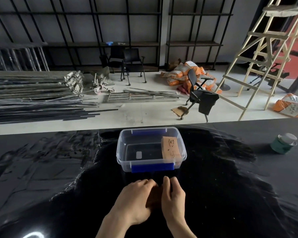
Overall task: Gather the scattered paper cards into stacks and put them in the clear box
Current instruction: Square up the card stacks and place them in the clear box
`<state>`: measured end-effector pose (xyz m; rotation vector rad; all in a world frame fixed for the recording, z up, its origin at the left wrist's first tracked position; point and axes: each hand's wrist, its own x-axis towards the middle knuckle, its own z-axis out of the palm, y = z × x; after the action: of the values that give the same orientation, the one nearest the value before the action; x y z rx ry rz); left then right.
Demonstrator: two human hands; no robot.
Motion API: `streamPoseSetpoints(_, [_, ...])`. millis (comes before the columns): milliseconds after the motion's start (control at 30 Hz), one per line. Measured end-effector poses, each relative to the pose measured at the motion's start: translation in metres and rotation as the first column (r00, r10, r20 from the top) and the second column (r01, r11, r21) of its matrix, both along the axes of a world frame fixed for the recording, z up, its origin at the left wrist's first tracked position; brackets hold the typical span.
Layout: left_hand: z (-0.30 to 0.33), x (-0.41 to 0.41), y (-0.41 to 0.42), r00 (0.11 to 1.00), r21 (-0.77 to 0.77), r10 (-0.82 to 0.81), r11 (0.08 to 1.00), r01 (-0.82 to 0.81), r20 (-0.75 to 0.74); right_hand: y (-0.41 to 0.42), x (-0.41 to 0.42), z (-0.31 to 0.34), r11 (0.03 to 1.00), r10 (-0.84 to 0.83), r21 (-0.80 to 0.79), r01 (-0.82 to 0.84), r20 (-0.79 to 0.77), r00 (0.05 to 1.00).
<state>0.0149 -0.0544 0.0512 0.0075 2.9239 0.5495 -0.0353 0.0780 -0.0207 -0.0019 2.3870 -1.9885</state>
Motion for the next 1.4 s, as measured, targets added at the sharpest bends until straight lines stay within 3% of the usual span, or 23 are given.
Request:
streamPoseSetpoints(233, [-0.002, 0.001, 0.002, 0.997, 0.008, 0.073, 0.997, -0.073, -0.008, 0.002, 0.001, 0.011, 0.999, 0.035, -0.028, -0.034, 0.037, 0.999])
streamPoseSetpoints(367, [0.0, 0.006, -0.005, 0.978, 0.222, 0.203, 0.957, -0.186, -0.056, 0.014, -0.005, 0.032, 0.986, 0.11, -0.132, -0.101, 0.066, 0.992])
streamPoseSetpoints(500, [0.001, 0.009, -0.01, 0.902, 0.565, 0.421, 0.769, -0.299, -0.095, 0.026, -0.012, 0.054, 0.9, 0.338, -0.345, -0.266, 0.167, 0.926])
streamPoseSetpoints(633, [-0.002, 0.006, -0.011, 0.831, 0.789, 0.556, 0.505, -0.35, 0.013, 0.027, -0.014, 0.067, 0.813, 0.486, -0.422, -0.401, 0.112, 0.867])
streamPoseSetpoints(733, [0.001, 0.004, -0.008, 0.814, 0.862, 0.575, 0.37, -0.347, 0.082, 0.022, -0.015, 0.074, 0.825, 0.482, -0.385, -0.414, 0.096, 0.871])
streamPoseSetpoints(967, [0.014, 0.004, -0.01, 0.805, 0.901, 0.528, 0.154, -0.405, 0.272, 0.012, -0.015, 0.085, 0.874, 0.432, -0.284, -0.395, 0.082, 0.898])
streamPoseSetpoints(1067, [0.019, 0.006, -0.012, 0.771, 0.912, 0.579, 0.11, -0.396, 0.265, 0.005, -0.018, 0.086, 0.894, 0.433, -0.136, -0.428, 0.009, 0.901])
streamPoseSetpoints(1133, [0.019, 0.005, -0.014, 0.716, 0.916, 0.66, 0.103, -0.387, 0.228, 0.0, -0.022, 0.087, 0.923, 0.384, 0.084, -0.376, -0.11, 0.917])
streamPoseSetpoints(1200, [0.022, 0.003, -0.018, 0.652, 0.914, 0.722, 0.068, -0.399, 0.231, -0.002, -0.028, 0.086, 0.887, 0.392, 0.351, -0.301, -0.225, 0.892])
streamPoseSetpoints(1300, [0.027, -0.001, -0.026, 0.602, 0.916, 0.761, 0.023, -0.4, 0.243, -0.005, -0.033, 0.078, 0.591, 0.581, 0.758, -0.275, -0.164, 0.797])
streamPoseSetpoints(1333, [0.029, -0.002, -0.027, 0.596, 0.917, 0.764, 0.014, -0.399, 0.247, -0.005, -0.033, 0.075, 0.487, 0.621, 0.827, -0.28, -0.102, 0.777])
streamPoseSetpoints(1400, [0.031, -0.003, -0.028, 0.589, 0.918, 0.767, -0.003, -0.395, 0.256, -0.007, -0.032, 0.071, 0.389, 0.644, 0.879, -0.274, -0.046, 0.764])
